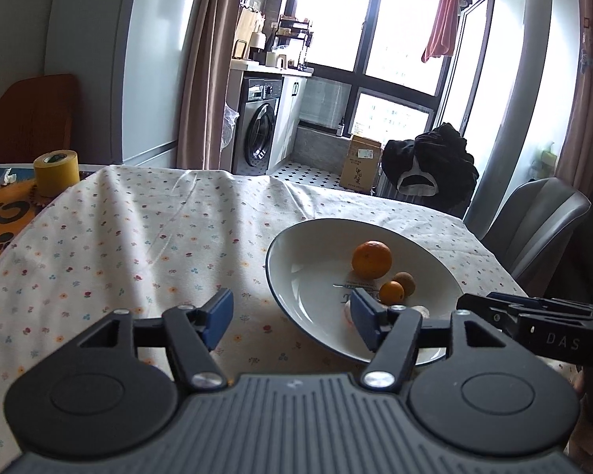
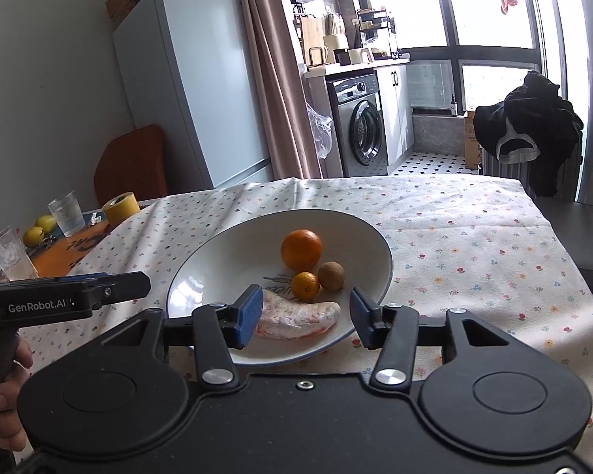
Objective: Organize fruits
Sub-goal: 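Withdraw both open grippers from the bowl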
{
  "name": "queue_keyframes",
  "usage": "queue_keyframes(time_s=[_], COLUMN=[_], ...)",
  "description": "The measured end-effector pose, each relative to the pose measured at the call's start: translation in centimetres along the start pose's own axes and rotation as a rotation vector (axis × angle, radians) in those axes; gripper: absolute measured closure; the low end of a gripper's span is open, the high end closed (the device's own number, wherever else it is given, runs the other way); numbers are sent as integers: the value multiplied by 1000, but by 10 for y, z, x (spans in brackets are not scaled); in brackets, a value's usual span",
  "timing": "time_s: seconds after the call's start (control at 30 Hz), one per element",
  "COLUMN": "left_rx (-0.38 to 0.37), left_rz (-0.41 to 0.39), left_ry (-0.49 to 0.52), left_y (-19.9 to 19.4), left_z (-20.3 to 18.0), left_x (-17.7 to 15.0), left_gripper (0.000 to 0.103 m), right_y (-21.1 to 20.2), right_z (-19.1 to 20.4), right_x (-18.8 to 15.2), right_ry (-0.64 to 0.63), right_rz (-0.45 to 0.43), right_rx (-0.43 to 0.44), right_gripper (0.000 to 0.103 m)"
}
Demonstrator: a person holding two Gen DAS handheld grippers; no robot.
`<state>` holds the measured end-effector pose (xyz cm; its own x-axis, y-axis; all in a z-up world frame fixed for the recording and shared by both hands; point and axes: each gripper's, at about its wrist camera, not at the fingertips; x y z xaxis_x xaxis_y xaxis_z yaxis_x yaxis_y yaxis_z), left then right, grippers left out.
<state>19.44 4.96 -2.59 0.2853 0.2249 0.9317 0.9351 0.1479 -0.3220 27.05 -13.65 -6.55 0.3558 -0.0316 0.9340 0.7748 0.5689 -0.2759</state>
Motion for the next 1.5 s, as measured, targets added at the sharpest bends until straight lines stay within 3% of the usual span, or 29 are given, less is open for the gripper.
queue_keyframes(time_s=[0.4,0.57,0.63,0.7,0.9,1.5], left_rx=[22,34,34,37,49,54], left_rz=[-62,-77,-82,-89,-100,-118], left_ry=[-2,-1,3,10,18,30], left_y=[-35,-47,-52,-56,-70,-106], left_z=[2,2,1,0,0,-8], left_x=[4,4,3,1,-3,-12], left_gripper=[15,14,12,10,8,4], right_y=[-32,-43,-49,-54,-71,-112], right_z=[8,11,11,11,13,13], right_x=[3,3,3,3,4,-4], right_ry=[-12,-13,-10,-10,-26,-27], right_rz=[-37,-52,-56,-67,-88,-94], right_rx=[-9,-7,-8,-13,-39,-63], right_gripper=[41,34,29,13,0,0])
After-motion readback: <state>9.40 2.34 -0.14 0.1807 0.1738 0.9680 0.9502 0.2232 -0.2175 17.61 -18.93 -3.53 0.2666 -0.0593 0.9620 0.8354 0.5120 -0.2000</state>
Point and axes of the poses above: each gripper's, at about its wrist camera, not at the fingertips, and y roughly the way its jaws point, z to its left, x to its top, and after that the axes turned 12 degrees about -z, right-handed
